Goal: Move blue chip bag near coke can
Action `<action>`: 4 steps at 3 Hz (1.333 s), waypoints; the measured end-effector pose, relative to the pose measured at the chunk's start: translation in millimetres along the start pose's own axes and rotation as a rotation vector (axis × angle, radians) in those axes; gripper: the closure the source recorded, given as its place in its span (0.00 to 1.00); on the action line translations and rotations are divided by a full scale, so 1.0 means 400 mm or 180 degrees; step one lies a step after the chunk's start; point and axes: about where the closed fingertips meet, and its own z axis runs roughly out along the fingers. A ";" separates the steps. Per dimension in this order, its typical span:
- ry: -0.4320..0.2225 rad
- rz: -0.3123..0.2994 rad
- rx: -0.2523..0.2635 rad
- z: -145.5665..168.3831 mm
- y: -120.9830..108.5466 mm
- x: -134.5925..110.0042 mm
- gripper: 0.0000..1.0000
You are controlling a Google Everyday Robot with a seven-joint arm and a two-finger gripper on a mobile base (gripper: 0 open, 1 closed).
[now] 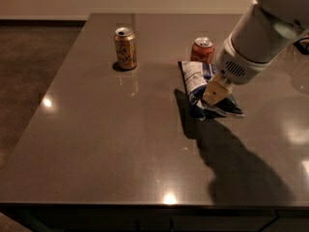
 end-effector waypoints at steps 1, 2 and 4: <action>-0.0063 -0.0258 -0.0199 0.031 -0.002 -0.002 0.59; -0.0083 -0.0456 -0.0344 0.062 0.000 0.000 0.35; -0.0011 -0.0480 -0.0351 0.081 -0.040 0.024 0.00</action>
Offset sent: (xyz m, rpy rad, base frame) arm 0.0112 0.0040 -0.0378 0.0460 0.0721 0.2575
